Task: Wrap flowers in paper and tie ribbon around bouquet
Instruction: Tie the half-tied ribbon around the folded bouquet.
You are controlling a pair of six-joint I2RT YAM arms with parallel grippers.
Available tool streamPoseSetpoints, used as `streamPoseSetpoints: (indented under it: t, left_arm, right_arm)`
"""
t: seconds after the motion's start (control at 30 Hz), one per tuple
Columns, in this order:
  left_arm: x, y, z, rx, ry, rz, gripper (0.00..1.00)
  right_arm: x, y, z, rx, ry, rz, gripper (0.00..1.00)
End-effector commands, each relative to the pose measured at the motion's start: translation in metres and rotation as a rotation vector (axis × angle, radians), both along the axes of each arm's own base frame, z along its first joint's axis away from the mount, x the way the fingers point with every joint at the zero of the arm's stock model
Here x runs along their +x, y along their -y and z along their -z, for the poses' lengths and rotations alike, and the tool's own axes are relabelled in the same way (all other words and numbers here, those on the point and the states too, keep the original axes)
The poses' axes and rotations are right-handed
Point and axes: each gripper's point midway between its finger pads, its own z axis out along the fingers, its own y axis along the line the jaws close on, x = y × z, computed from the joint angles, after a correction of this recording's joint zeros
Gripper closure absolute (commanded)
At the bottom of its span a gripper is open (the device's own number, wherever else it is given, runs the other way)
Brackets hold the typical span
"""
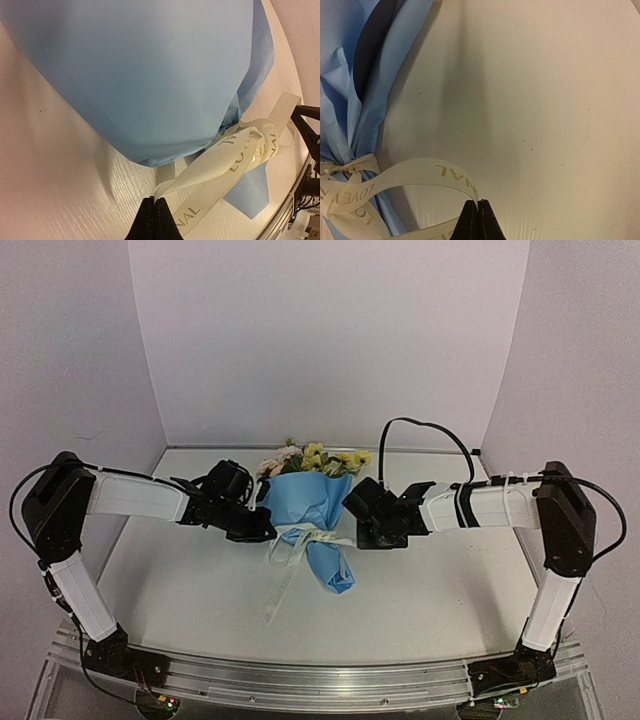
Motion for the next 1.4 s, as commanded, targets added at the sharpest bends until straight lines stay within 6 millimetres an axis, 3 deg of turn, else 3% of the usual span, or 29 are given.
streamPoseSetpoints:
  t: [0.0, 0.27, 0.4, 0.53, 0.67, 0.8, 0.97, 1.2, 1.37]
  left_arm:
    - [0.008, -0.004, -0.018, -0.018, 0.048, -0.015, 1.00]
    - [0.017, 0.016, -0.029, -0.027, 0.064, 0.071, 0.97]
    - [0.020, 0.015, -0.033, -0.028, 0.071, 0.050, 0.84]
    - [0.019, 0.004, -0.035, -0.023, 0.037, -0.030, 0.67]
    - [0.009, -0.017, -0.040, -0.031, -0.022, -0.170, 0.57]
    - [-0.010, -0.034, -0.036, -0.104, -0.138, -0.327, 0.53]
    - [-0.021, -0.023, -0.021, -0.276, -0.301, -0.449, 0.54]
    - [-0.012, 0.005, -0.006, -0.423, -0.390, -0.546, 0.53]
    - [-0.015, 0.024, 0.016, -0.466, -0.510, -0.645, 0.52]
  right_arm:
    - [0.005, -0.002, -0.012, -0.003, 0.033, 0.012, 1.00]
    - [0.011, -0.015, -0.021, 0.023, 0.038, -0.015, 1.00]
    - [0.015, -0.023, -0.026, 0.036, 0.042, -0.029, 1.00]
    - [0.017, -0.027, -0.027, 0.038, 0.042, -0.039, 1.00]
    - [0.020, -0.033, -0.029, 0.042, 0.040, -0.050, 1.00]
    - [0.021, -0.035, -0.030, 0.042, 0.040, -0.059, 1.00]
    - [0.023, -0.037, -0.033, 0.034, 0.045, -0.073, 1.00]
    - [0.021, -0.035, -0.034, 0.033, 0.043, -0.075, 1.00]
    - [0.019, -0.029, -0.034, 0.025, 0.049, -0.061, 1.00]
